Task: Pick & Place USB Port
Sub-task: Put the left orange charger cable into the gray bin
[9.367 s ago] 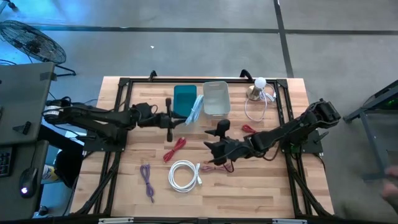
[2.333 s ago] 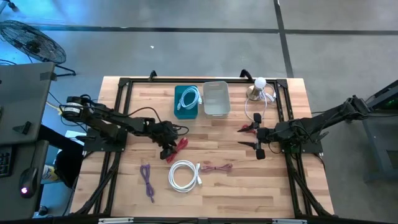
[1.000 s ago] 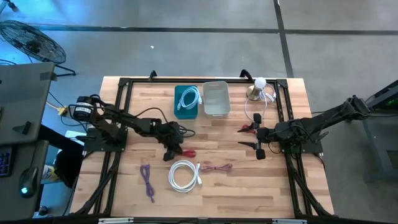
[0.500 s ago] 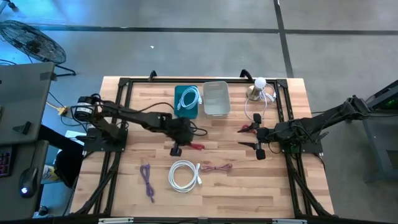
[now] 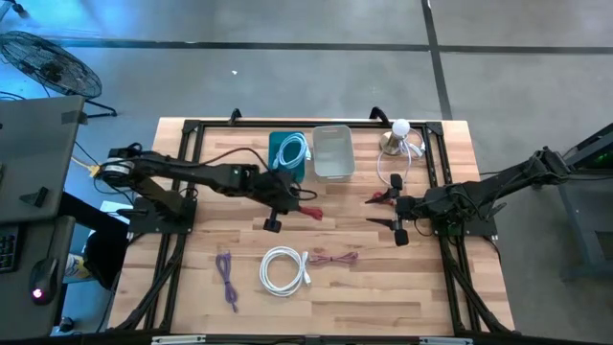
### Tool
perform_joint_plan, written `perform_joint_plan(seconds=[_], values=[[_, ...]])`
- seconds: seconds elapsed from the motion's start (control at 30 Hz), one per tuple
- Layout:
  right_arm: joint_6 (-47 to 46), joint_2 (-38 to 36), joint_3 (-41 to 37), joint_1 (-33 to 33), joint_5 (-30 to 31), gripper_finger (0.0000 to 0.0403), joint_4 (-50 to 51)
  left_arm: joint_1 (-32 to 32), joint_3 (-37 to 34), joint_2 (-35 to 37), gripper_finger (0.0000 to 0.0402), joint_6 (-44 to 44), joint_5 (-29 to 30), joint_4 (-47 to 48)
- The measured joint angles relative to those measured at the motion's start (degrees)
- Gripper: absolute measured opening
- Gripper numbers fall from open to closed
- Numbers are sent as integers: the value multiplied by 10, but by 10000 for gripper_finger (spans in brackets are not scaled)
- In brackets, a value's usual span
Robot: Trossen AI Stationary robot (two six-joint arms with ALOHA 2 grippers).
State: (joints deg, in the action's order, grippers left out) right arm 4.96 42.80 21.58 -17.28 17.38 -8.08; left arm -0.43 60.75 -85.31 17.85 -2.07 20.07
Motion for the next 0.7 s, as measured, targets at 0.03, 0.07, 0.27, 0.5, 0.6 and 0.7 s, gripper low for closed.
perform_joint_plan(seconds=[0.03,0.07,0.27,0.5,0.6,0.7], values=[[0,0,0,0,0,212,-2,0,0,12,0,3,2,0],[0,0,0,0,0,212,-7,0,0,21,0,9,2,-4],[14,0,0,0,1,212,-38,0,1,43,0,47,-15,-88],[15,0,0,0,3,212,-55,0,-3,46,0,78,-21,-136],[18,0,0,0,2,212,-64,0,-5,46,0,88,-23,-154],[30,2,0,0,1,212,-76,0,-5,46,0,95,-25,-174]])
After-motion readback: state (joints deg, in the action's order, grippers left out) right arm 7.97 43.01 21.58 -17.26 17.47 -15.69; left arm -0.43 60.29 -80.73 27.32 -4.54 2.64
